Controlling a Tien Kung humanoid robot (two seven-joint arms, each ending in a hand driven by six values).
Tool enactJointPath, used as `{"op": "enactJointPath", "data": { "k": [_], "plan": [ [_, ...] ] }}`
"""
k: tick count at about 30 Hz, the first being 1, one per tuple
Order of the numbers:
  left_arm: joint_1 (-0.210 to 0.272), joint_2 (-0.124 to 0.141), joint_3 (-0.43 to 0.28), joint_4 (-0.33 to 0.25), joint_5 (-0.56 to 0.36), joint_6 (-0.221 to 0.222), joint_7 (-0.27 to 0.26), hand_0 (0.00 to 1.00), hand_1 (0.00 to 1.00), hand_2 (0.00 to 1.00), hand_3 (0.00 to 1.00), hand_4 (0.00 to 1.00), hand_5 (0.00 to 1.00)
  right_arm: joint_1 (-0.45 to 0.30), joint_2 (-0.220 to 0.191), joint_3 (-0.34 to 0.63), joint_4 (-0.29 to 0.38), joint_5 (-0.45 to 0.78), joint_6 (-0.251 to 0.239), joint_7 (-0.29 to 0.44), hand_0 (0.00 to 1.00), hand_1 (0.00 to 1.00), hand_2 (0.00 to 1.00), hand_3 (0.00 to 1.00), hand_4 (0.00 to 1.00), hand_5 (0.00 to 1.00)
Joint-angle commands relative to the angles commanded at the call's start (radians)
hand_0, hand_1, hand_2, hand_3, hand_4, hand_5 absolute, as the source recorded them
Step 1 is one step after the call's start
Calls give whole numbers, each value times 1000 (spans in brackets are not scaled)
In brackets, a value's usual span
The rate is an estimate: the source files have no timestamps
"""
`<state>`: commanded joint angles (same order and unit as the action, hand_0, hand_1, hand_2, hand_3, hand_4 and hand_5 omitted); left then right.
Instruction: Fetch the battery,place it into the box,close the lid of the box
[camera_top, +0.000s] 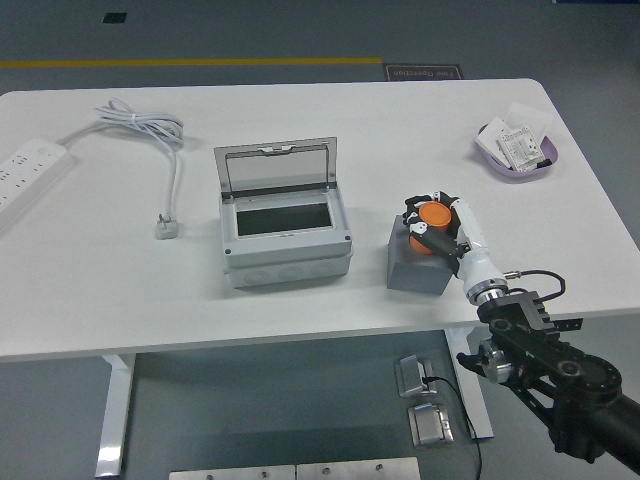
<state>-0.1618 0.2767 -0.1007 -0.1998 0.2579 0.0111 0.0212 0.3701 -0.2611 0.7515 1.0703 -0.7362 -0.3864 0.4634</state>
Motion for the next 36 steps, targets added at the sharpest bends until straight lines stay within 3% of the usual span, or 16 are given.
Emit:
{"op": "enactJointPath", "data": {
  "k": [8,18,26,36],
  "plan": [
    [1,0,14,1,-12,2,-1,726,752,685,624,672,437,26,-10,26,12,-19,-20,12,77,215,253,252,2,2],
    [3,1,44,4,-34,3,0,725,752,687,629,673,444,102,-26,8,61,-89,-39,-48,85,224,257,253,2,2],
    [1,1,80,7,-65,4,0,725,753,689,632,674,451,209,4,-82,114,-336,-42,-247,89,229,261,256,2,2],
    [-4,1,44,11,-22,1,23,725,754,691,634,674,453,394,80,-258,78,-712,91,-537,87,225,258,256,2,2]
  ]
}}
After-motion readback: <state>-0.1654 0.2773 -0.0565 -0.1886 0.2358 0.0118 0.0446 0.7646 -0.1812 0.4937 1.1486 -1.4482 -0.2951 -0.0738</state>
